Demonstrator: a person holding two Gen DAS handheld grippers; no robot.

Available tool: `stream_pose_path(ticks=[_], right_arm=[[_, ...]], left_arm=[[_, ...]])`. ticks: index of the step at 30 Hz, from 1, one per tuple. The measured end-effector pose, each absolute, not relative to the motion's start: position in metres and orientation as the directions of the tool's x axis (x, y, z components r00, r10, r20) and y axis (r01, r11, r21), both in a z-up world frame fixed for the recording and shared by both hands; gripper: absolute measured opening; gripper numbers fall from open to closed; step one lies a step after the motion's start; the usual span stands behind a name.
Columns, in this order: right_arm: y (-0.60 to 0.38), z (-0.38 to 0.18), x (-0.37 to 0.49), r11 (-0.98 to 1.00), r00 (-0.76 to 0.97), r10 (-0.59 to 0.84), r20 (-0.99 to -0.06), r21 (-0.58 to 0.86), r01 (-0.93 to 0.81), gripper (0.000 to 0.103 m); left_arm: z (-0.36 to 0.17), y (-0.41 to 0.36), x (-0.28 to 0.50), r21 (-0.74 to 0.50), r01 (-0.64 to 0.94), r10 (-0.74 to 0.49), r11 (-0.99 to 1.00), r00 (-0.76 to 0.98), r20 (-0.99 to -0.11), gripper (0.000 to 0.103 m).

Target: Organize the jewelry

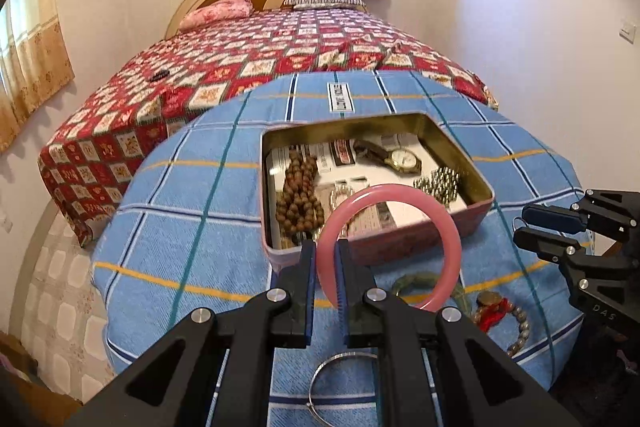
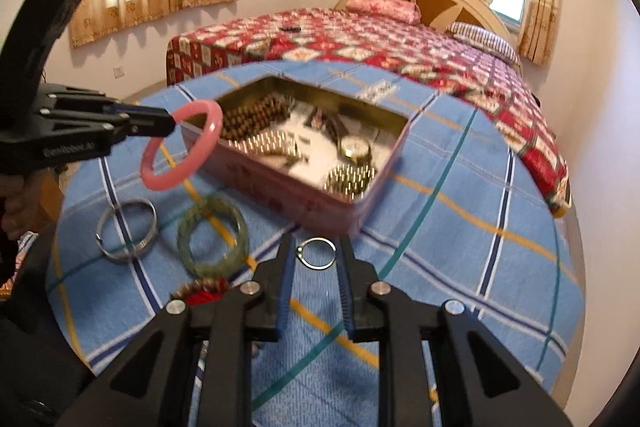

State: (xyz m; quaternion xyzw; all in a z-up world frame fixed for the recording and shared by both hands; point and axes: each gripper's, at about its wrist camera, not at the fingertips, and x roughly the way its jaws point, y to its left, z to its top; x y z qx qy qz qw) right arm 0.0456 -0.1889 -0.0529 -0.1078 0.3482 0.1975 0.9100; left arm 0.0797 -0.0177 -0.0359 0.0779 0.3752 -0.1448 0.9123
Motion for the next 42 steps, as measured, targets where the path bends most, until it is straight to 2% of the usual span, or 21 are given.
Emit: stream_pose_path(ticks=[7, 8, 20, 24, 29, 42], right_arm=[[-0.185, -0.034, 0.062, 0.894, 0.708, 0.301, -0.639, -0.069, -0.443, 0.021], [-0.185, -0.032, 0.065, 0.893, 0.709, 0.303, -0.637, -0.070, -0.445, 0.000], [-0.206, -0.024, 0.085, 0.922, 0.734, 0.280, -0.619, -0.040, -0.386, 0.001], [-0.218, -0.042, 0.077, 0.928, 0.695, 0.269, -0.667, -0.014, -0.373, 0.011], [-0.212, -0.062, 0.068, 0.916, 0.639, 0.304, -0.707, 0.032, -0.400, 0.035], [-0.179, -0.096, 0.078, 0.904, 0.558, 0.272, -0.784, 0.010, -0.427, 0.036]], left_arm=[[-0.022, -0.022, 0.095, 0.071, 0.325, -0.188, 0.943, 0.697, -0.692, 0.008], [-0.021, -0.023, 0.097, 0.074, 0.325, -0.187, 0.943, 0.699, -0.691, 0.008], [-0.021, -0.025, 0.108, 0.088, 0.327, -0.177, 0.941, 0.697, -0.694, 0.008], [-0.030, -0.020, 0.102, 0.071, 0.322, -0.182, 0.944, 0.687, -0.704, 0.008], [-0.040, -0.020, 0.098, 0.061, 0.321, -0.181, 0.945, 0.670, -0.720, 0.008], [-0.044, -0.019, 0.101, 0.046, 0.324, -0.191, 0.945, 0.659, -0.727, 0.008]])
